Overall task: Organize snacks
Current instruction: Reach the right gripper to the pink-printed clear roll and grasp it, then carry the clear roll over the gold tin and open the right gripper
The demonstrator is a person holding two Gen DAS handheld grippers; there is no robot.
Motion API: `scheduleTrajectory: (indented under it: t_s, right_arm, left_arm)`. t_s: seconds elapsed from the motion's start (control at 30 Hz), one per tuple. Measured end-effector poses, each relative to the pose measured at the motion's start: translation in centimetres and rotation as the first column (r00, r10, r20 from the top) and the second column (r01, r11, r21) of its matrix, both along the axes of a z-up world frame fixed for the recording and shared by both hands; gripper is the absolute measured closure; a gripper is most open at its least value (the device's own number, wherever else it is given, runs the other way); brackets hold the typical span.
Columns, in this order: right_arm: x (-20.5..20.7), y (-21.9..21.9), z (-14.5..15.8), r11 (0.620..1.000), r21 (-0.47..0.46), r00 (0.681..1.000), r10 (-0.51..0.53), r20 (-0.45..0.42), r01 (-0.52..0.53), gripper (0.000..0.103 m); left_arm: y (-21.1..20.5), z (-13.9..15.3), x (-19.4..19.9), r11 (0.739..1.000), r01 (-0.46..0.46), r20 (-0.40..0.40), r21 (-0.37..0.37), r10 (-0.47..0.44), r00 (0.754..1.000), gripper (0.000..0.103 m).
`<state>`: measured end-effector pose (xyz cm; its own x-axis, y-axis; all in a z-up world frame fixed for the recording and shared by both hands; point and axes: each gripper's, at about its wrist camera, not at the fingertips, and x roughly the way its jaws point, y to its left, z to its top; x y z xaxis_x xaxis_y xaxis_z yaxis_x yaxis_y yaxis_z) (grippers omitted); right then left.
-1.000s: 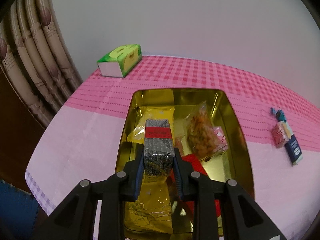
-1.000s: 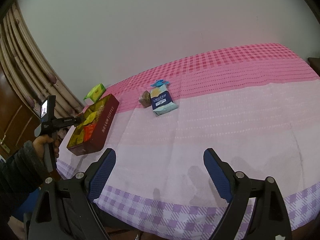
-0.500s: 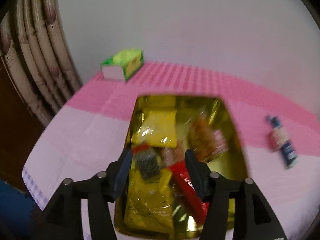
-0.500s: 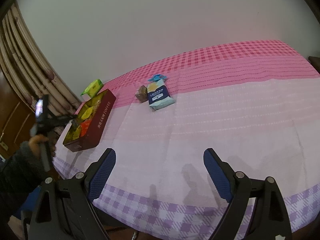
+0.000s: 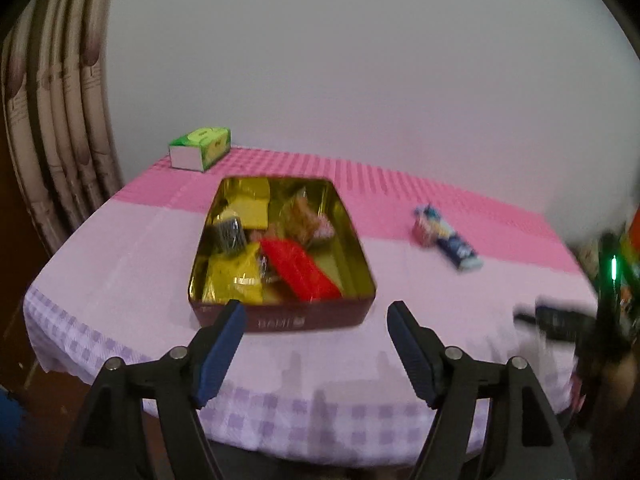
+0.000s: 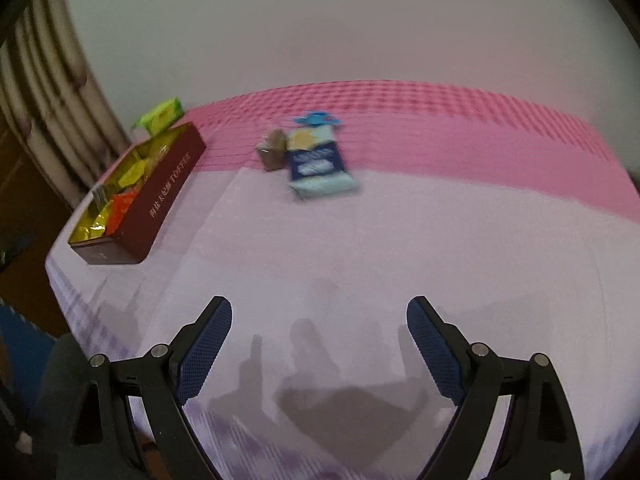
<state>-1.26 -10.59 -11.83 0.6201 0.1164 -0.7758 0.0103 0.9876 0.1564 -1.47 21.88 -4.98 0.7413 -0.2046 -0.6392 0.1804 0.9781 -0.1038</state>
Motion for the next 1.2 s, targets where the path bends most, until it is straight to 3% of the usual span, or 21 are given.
scheduleTrajectory:
  t_s: [0.13, 0.23, 0.3, 0.43, 0.53, 0.6, 0.83, 1.2]
  right_arm:
    - [5.3, 4.4, 1.1, 0.992, -0.1, 0.997, 0.074, 0.02, -0.071, 0.015]
    - [9.7, 7.0, 0.8, 0.987, -0.131, 0.995, 0.094, 0.021, -0.09, 0.018]
    - [12.3, 8.2, 0.2, 0.982, -0.168, 0.996, 0.086, 0.003, -0.084, 0.032]
    - [16.2, 9.3, -1.0, 0.979, -0.192, 0.997, 0.07, -0.024, -0.073, 0.04]
    - [18.2, 9.2, -2.0, 0.978, -0.206, 0.998, 0.027, -0.057, -0.038, 0.055]
    - [19.1, 9.0, -2.5, 0.978, -0.208, 0.998, 0.015, -0.062, -0.028, 0.082]
    - [18.1, 9.8, 0.0, 0.968, -0.245, 0.999, 0.045, -0.006, -0.045, 0.083]
    - [14.9, 9.5, 11.0, 0.952, -0.3, 0.989, -0.008, 0.149, 0.053, 0.083]
  left_arm:
    - [0.7, -0.2, 0.6, 0.995, -0.02, -0.026, -0.094, 0.018, 1.0, 0.028]
    - [1.8, 0.1, 0.3, 0.993, -0.047, -0.008, -0.106, 0.046, 0.999, 0.028]
    - [2.5, 0.1, 0.5, 0.987, -0.067, -0.021, -0.144, 0.065, 0.998, 0.028]
    - [3.3, 0.2, 0.8, 0.981, -0.08, -0.033, -0.176, 0.076, 0.997, 0.028]
    - [3.8, 0.3, 0.8, 0.978, -0.089, -0.036, -0.187, 0.084, 0.996, 0.028]
    - [4.1, 0.2, 1.0, 0.975, -0.098, -0.042, -0.198, 0.091, 0.995, 0.028]
    - [4.5, 0.5, 0.9, 0.973, -0.118, -0.039, -0.198, 0.112, 0.993, 0.028]
    - [3.8, 1.7, -0.7, 0.978, -0.157, 0.028, -0.135, 0.162, 0.986, 0.028]
